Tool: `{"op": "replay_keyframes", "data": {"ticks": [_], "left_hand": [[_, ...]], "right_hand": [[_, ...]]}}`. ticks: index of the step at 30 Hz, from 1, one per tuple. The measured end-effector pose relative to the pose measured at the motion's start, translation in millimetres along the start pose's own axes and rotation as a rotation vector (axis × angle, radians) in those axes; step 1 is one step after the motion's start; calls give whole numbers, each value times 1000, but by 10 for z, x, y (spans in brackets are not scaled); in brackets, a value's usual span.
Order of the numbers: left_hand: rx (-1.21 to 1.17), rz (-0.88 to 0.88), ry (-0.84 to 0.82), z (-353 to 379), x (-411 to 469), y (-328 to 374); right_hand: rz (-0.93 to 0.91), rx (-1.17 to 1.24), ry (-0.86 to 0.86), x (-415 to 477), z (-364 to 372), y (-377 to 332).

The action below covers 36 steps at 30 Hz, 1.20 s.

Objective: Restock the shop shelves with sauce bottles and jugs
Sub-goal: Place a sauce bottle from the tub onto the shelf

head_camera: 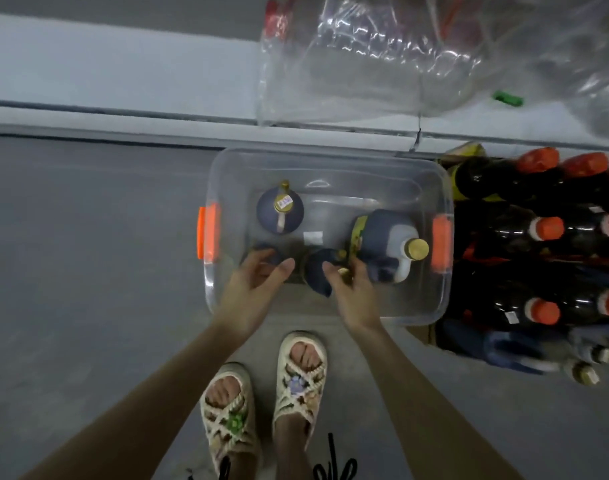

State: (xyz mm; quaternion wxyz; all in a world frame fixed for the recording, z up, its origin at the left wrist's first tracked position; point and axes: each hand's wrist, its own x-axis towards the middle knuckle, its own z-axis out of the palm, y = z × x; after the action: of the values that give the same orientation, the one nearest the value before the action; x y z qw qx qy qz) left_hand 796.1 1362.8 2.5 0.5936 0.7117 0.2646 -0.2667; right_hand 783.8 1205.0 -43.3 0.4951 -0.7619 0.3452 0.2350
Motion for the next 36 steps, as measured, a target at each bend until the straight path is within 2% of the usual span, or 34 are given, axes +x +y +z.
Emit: {"op": "replay_keyframes", "data": {"ticks": [13, 20, 28, 32, 36], "left_hand": [[14, 3, -51, -53, -4, -4], [38, 16, -61, -141, -217, 235], [51, 69, -57, -210, -902, 1165], [89, 122, -84, -226, -1361, 1958], [108, 89, -167, -227, -2006, 2876]], "right_hand": [[-27, -34, 128, 78, 54, 124], [-134, -14, 106, -199, -203, -124], [-391, 64, 144, -1101, -939, -1208], [-518, 96, 150, -1708, -1503, -1939], [-652, 127, 79, -2517, -2166, -2805]]}}
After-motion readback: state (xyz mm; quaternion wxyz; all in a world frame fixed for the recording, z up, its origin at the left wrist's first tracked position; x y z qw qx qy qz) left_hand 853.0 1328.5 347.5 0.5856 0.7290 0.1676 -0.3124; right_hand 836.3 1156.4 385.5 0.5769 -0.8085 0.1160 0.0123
